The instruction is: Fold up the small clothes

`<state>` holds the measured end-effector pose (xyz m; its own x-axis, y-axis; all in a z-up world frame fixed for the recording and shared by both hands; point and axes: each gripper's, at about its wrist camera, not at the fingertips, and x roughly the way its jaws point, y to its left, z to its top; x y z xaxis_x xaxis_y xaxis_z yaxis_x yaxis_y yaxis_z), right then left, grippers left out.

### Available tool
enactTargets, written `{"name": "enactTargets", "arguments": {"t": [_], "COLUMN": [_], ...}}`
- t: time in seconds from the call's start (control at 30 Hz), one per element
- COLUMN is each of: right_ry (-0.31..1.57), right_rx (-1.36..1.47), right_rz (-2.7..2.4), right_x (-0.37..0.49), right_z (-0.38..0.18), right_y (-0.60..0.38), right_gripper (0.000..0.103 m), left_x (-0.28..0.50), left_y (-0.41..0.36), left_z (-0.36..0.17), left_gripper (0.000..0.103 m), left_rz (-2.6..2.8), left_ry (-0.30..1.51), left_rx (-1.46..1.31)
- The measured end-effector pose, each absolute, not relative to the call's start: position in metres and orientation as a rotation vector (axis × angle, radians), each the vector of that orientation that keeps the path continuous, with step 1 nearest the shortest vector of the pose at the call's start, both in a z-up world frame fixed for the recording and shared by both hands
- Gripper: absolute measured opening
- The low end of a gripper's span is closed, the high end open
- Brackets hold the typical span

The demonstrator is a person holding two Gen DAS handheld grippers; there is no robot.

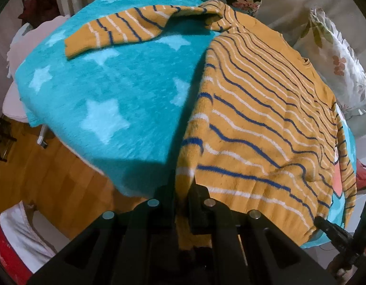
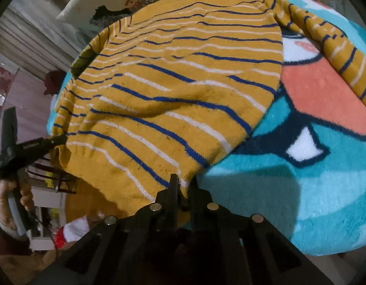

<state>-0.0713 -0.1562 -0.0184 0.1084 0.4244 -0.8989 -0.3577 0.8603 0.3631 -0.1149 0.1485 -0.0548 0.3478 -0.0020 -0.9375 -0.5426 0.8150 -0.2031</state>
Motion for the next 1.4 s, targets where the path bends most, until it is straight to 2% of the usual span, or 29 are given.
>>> {"name": "enactTargets", "arguments": {"t": [0.23, 0.43, 0.47, 0.5, 0.57, 0.67, 0.87, 1.07, 1.4], "right_ry": [1.407, 1.371, 1.354, 1.334, 1.302, 1.252, 1.203, 1.168, 1.176], "right_rx": [0.003, 0.002, 0.018, 0.030, 0.050, 0.070, 0.099, 0.052, 0.050], "right_rz": [0.604, 0.592, 0.586, 0.578, 0.568, 0.545, 0.559, 0.568, 0.497], "right_x": [-0.086, -0.087, -0.083, -0.080, -0.076, -0.065, -0.047, -0.027, -0.009], "right_z": [0.003, 0.013, 0.016, 0.019, 0.026, 0.035, 0.046, 0.054, 0.059], "right_y": [-0.202, -0.208, -0.209, -0.209, -0.212, -0.206, -0.176, -0.123, -0.044], "right_gripper": [0.007, 0.008, 0.008, 0.008, 0.009, 0.019, 0.029, 0.038, 0.042], "left_x": [-0.144, -0.148, -0.148, -0.147, -0.146, -0.141, -0.126, -0.107, -0.068], "left_y": [0.147, 0.140, 0.143, 0.145, 0.155, 0.170, 0.206, 0.267, 0.365], "left_z": [-0.048, -0.033, -0.030, -0.027, -0.023, -0.017, -0.012, -0.029, -0.063], "left_gripper": [0.006, 0.010, 0.016, 0.027, 0.039, 0.040, 0.060, 0.061, 0.061], "left_rz": [0.368, 0.387, 0.398, 0.406, 0.425, 0.456, 0.511, 0.478, 0.413], "left_ry": [1.155, 1.113, 1.102, 1.091, 1.065, 1.038, 0.993, 0.994, 1.022], "left_rx": [-0.531, -0.480, -0.486, -0.495, -0.514, -0.532, -0.555, -0.686, -0.824]}}
